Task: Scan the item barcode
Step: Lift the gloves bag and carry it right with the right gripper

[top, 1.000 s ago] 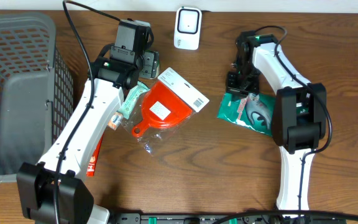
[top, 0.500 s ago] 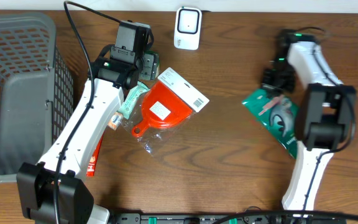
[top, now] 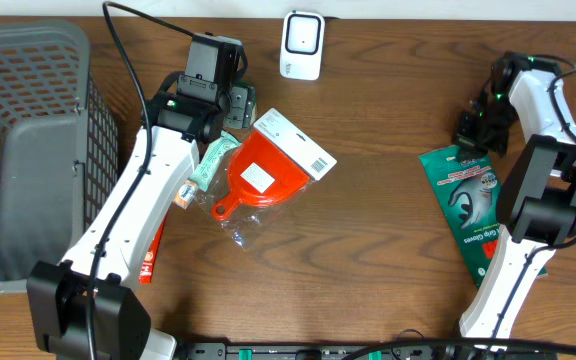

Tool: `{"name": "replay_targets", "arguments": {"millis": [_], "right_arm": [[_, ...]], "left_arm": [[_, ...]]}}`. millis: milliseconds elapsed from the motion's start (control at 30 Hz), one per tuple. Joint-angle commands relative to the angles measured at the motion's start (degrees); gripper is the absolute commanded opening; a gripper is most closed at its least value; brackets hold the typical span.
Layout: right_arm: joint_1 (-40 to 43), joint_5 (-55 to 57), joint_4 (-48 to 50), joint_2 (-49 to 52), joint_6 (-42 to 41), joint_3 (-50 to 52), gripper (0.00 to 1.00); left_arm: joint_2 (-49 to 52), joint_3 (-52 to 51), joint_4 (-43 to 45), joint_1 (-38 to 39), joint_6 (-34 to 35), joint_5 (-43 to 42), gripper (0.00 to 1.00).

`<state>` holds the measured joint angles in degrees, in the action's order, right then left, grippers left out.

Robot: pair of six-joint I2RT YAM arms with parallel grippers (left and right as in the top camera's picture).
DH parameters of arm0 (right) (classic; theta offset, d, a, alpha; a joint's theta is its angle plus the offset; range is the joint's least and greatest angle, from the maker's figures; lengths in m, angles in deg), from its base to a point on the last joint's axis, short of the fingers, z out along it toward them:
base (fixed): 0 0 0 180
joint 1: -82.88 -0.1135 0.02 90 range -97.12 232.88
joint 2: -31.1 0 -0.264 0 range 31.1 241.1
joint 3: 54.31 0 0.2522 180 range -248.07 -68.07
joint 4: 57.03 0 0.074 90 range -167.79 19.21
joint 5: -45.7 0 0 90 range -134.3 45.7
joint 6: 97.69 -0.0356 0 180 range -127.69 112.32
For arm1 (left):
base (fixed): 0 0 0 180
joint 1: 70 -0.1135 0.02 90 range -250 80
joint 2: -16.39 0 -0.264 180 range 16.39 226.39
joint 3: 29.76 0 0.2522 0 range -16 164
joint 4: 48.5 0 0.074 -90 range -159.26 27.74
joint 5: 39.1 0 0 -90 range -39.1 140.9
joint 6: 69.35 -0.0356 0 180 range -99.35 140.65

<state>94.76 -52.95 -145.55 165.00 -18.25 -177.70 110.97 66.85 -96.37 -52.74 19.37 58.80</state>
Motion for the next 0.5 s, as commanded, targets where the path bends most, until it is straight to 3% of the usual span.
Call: {"name": "replay_targets", "arguments": {"millis": [0,233,467], "right_arm": [[-0.74,-4.24,-0.33,-5.27,1.7,-4.68,0.01],[-2.08,-7.37,-4.94,-13.11,1.92,-6.86,0.01],[-7.76,6.88,-5.97,-17.49,-4.02,-1.09,0.02]], "left_arm": [[-1.05,-0.11,-0.11,-0.22,0.28,0.74,0.8],[-1.05,-0.11,0.07,-0.2,0.33,0.72,0.8],[-1.05,-0.11,0.28,-0.2,0.35,0.72,0.8]]}}
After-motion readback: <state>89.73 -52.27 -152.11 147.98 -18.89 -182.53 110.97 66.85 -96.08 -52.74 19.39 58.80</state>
